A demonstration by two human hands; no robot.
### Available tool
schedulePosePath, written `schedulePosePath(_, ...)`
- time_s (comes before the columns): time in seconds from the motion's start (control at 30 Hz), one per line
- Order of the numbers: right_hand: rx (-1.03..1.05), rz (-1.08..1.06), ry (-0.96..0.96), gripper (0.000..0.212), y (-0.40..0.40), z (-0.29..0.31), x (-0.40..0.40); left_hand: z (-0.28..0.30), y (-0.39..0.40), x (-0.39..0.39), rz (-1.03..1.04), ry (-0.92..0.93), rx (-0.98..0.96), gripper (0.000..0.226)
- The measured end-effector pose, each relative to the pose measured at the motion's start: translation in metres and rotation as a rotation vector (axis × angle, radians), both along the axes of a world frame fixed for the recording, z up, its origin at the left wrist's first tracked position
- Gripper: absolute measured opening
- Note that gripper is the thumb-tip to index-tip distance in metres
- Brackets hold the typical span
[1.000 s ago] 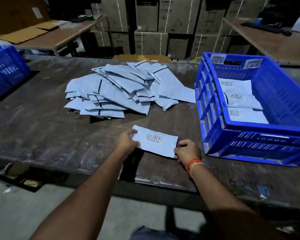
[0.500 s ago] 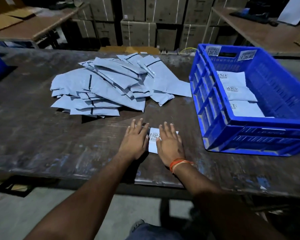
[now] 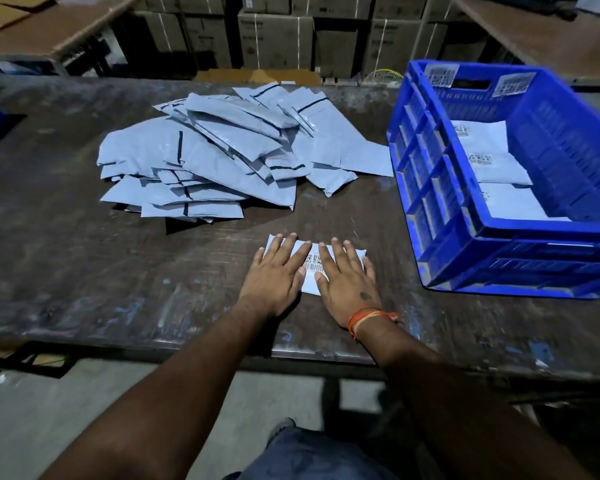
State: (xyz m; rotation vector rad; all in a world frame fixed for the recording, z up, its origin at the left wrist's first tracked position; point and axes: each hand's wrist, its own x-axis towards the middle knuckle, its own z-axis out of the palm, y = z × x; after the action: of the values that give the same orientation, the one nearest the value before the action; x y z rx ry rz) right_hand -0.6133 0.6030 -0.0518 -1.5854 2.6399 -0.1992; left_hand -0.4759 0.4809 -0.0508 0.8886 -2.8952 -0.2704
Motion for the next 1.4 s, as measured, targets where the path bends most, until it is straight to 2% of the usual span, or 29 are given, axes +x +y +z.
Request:
schedulePosePath(0.23,0.014,-0.023,-0.016,0.063,0.009,0.005,-0.004,-0.002,-0.004,0.005,-0.003,-0.028,0.004,0.055)
schedulePosePath(0.33,0.023,-0.064,-0.086,0.066,0.016,0.004,-0.011,-0.004,-0.009,0.015,0.0,-0.033,0.005,0.055)
schedulePosePath(0.5,0.117,-0.102,-0.089,0.069,0.027,0.007,-0.027,-0.001,-0.014,0.021,0.052,-0.092,0.048,0.055)
schedulePosePath(0.6,0.088,-0.203,-0.094,0.067,0.027,0.015,-0.026,0.007,-0.002,0.015,0.239,0.075,0.116,0.054)
schedulePosePath(0.67,-0.091,-0.313,-0.079,0.059,0.029,0.02,-0.018,0.016,0.009,0.009,0.393,0.226,0.135,0.05)
schedulePosePath(0.73,-0.213,-0.369,-0.097,0.054,0.029,0.019,-0.01,0.024,0.015,0.001,0.499,0.259,0.181,0.046)
schedulePosePath(0.9,-0.318,-0.403,-0.421,0.062,0.022,0.018,-0.009,0.039,0.0,-0.011,0.67,0.198,0.434,0.043)
schedulePosePath(1.13,-0.559,-0.441,-0.962,0.054,0.02,0.022,-0.027,0.027,-0.016,-0.004,0.626,0.453,0.733,0.028)
schedulePosePath(1.2,-0.626,-0.432,-1.048,0.048,0.02,0.027,-0.026,0.029,-0.016,-0.002,0.604,0.511,0.818,0.028)
schedulePosePath(1.4,-0.749,-0.374,-1.126,0.033,0.018,0.034,-0.028,0.024,-0.018,0.006,0.561,0.619,0.952,0.024)
